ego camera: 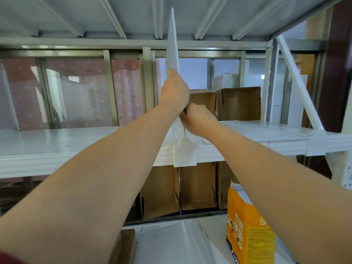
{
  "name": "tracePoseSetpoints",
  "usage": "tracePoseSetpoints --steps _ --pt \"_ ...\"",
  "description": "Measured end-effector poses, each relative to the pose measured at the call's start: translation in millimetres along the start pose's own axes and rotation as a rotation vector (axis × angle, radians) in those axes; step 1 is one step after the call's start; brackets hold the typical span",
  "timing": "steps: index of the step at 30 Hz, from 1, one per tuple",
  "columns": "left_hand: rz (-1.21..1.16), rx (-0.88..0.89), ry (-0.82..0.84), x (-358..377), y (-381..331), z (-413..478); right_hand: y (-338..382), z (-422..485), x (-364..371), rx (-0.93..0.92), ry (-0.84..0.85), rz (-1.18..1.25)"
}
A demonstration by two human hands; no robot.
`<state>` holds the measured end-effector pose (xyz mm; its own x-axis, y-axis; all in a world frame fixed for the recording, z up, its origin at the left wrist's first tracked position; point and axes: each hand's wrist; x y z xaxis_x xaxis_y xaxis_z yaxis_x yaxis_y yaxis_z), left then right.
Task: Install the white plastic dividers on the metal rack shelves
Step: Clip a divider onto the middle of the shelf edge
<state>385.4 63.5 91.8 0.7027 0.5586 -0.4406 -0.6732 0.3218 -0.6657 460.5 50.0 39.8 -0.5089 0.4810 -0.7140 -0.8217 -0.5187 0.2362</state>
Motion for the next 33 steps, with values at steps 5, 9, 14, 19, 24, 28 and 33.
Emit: tracePoseSetpoints --steps 5,9,14,19,24,28,33 --pt "0.146 0.125 -0.046 6 -3 -7 -4 -5 12 -0.064 -0.104 -0.048" --pt "0.219 0.122 -0.088 9 2 -6 -7 -4 22 -0.134 -0.150 -0.062" --pt "0.284 0.122 -0.139 11 8 -4 -9 -6 31 -0.153 -0.193 -0.086" --pt "0.281 0.171 -0.116 20 3 -9 -17 -10 38 -0.124 -0.217 -0.078" --pt "0.200 0.161 -0.079 20 14 -19 -17 -20 45 -0.159 -0.229 -0.045" --pt "0.213 0.165 -0.093 22 10 -21 -17 -19 44 -0.155 -0.228 -0.040" --pt "0.214 0.154 -0.111 25 12 -20 -17 -21 46 -0.169 -0.255 -0.036"
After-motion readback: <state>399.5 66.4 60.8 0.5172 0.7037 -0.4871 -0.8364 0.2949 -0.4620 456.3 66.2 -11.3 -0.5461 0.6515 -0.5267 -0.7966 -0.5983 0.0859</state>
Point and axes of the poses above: each hand's wrist, its own z-axis towards the middle knuckle, its own x-axis out of the palm, y = z × x, and after that the axes turned 10 degrees about -x, right-handed
